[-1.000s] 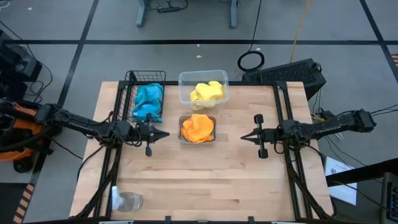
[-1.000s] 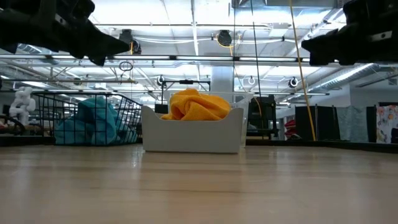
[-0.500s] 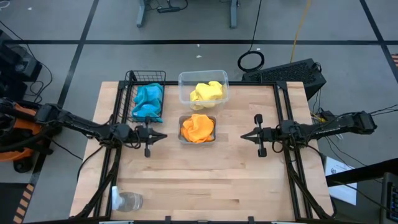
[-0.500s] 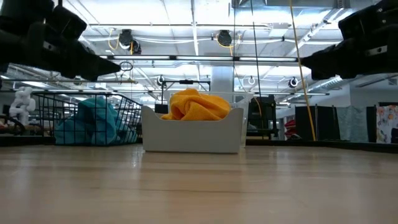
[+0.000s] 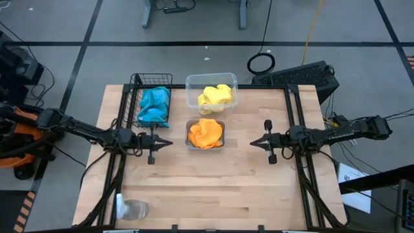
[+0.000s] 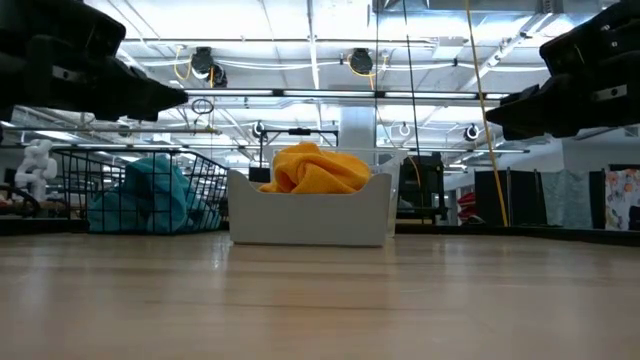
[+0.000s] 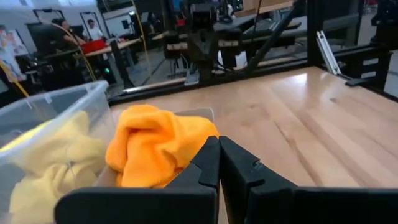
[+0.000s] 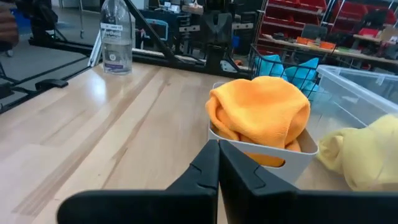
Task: Sort microfiber towel by color & place in baskets
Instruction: Return to Home Position
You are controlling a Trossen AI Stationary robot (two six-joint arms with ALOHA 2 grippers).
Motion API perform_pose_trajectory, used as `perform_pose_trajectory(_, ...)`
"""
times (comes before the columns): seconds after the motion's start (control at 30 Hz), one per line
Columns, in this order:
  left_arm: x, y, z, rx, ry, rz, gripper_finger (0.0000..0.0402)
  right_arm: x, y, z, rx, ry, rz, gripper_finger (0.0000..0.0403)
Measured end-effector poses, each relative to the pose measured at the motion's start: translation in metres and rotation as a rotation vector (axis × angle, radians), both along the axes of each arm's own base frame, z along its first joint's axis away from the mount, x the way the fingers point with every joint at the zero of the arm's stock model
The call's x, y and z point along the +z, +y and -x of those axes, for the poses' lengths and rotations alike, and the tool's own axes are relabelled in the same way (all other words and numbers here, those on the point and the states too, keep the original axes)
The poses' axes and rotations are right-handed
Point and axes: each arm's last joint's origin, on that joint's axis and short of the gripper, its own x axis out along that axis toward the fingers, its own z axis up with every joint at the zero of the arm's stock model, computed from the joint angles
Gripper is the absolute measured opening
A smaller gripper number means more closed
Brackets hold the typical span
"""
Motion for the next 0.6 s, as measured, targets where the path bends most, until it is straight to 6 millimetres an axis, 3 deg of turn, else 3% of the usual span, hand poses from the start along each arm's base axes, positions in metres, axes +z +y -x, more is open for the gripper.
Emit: perform_pose_trajectory(0.6, 0.008, 0.015, 0.015, 0.092, -0.032, -0.017, 0.0006, 0.006, -0.003, 0.015, -0.084, -0.035, -0.021, 0.0000)
